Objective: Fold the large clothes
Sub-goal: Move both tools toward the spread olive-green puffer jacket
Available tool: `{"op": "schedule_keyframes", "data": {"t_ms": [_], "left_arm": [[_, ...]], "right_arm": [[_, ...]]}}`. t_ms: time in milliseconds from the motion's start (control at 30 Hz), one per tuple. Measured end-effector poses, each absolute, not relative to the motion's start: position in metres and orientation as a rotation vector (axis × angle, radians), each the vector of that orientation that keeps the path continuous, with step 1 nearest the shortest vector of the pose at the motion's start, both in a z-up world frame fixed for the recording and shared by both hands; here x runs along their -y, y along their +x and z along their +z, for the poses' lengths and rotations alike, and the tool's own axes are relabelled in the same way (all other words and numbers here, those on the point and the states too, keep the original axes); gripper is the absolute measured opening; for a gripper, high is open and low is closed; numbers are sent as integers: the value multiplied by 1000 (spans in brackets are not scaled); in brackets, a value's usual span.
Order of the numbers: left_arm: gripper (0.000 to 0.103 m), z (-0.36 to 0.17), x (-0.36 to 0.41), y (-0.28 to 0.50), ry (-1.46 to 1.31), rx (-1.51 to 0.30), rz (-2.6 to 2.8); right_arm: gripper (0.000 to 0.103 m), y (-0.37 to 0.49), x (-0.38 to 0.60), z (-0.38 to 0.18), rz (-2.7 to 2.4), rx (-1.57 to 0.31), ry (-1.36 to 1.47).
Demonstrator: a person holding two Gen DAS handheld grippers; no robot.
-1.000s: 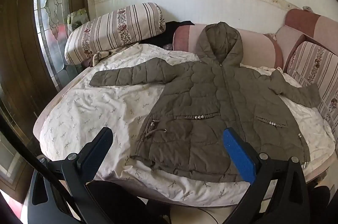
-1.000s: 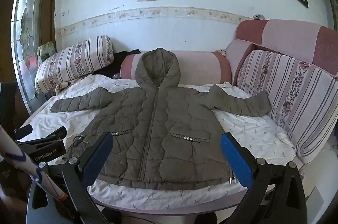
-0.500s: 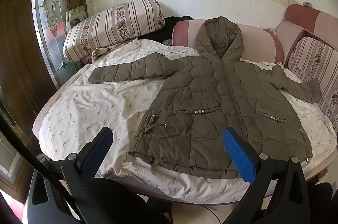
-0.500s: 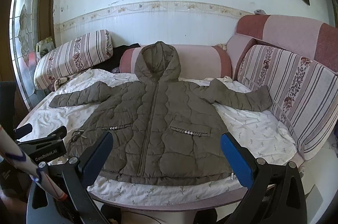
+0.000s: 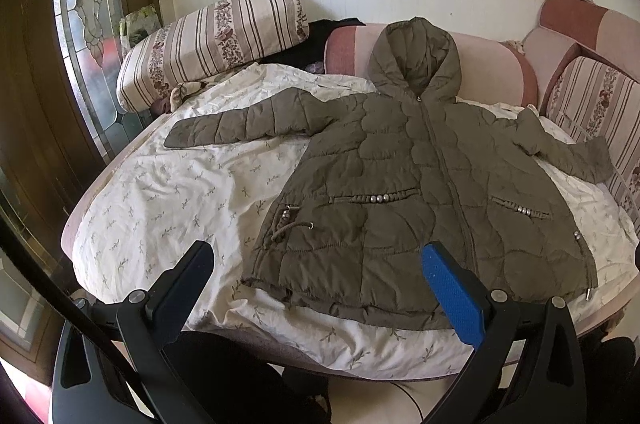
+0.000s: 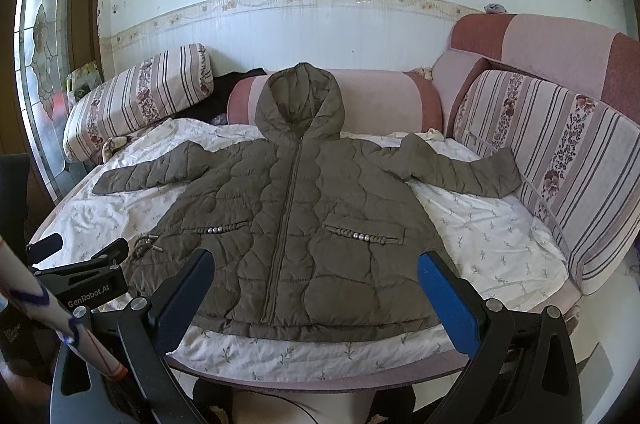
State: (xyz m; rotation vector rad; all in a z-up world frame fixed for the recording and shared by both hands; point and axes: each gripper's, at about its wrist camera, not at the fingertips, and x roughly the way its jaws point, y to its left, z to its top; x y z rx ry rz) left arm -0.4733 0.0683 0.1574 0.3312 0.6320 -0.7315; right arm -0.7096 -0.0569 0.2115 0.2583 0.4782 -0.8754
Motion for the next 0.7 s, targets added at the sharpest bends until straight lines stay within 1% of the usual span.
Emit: {"op": "schedule_keyframes", "data": {"t_ms": [700], "left_arm": [[103, 125, -45, -453, 394, -727, -698]], "right_arm": [[103, -686, 95, 179, -857, -608, 361]]}}
